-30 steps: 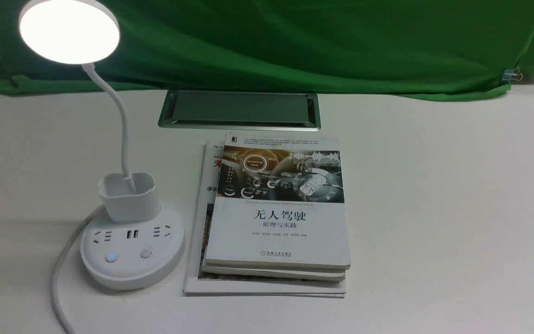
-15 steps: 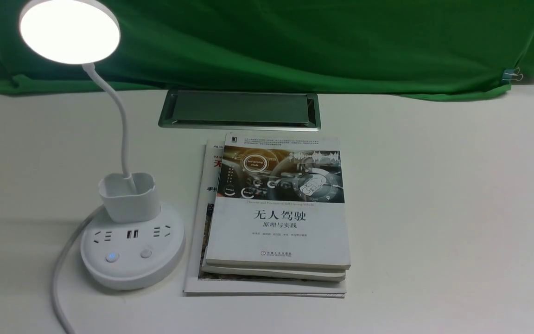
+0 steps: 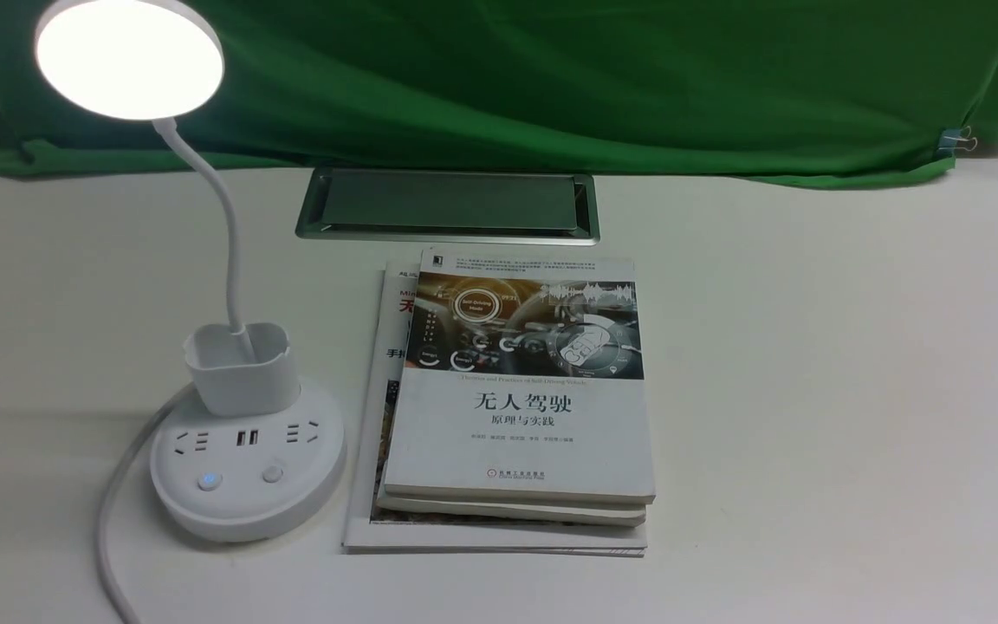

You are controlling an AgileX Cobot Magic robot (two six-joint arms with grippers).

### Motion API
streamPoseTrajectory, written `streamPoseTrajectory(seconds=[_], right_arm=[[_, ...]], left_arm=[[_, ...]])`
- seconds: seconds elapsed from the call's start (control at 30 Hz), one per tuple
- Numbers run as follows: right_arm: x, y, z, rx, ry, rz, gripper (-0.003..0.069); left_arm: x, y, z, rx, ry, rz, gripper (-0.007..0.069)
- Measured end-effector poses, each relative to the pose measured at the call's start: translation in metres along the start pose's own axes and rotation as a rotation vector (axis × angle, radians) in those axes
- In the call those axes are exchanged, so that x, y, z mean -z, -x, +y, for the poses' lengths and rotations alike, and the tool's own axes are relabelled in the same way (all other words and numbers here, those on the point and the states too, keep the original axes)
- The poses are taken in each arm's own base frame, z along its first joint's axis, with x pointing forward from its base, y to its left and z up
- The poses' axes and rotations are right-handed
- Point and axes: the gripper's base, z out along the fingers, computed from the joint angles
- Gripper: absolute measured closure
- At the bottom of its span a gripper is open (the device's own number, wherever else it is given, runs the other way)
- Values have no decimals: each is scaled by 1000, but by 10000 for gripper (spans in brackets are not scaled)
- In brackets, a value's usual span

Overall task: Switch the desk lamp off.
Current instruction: Use the left arm to press the button switch on the lamp holder

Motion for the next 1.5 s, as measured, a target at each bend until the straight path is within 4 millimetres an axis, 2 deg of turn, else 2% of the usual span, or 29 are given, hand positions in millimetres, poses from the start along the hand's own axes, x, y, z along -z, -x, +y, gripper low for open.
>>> streamPoseTrajectory(seconds=[0.17,0.27,0.33,0.4,0.47,0.8,0.93,1.03,1.17,1.4,1.5], right_arm=[[0,0,0,0,0,0,622],[0,0,0,0,0,0,622],[0,0,0,0,0,0,622],[0,0,0,0,0,0,622],[0,0,0,0,0,0,622],[0,0,0,0,0,0,622],[0,0,0,0,0,0,622],[0,0,0,0,0,0,622],[0,0,0,0,0,0,622],[0,0,0,0,0,0,622],[0,0,0,0,0,0,622]], left_arm=[[-13,59,-12,-80,-57,-10,606],[-23,79,-16,-86,-72,83,606],[-27,81,-18,-87,-78,153,606],[-33,74,-19,-92,-87,323,606],[-34,66,-19,-112,-92,415,606],[-36,52,-19,-122,-102,557,606],[-36,52,-22,-36,-114,561,606],[-34,43,-23,4,-118,599,606],[-35,23,-23,63,-102,759,606],[-57,2,-25,47,-99,1034,606],[-72,-17,-25,-5,-130,1191,606]])
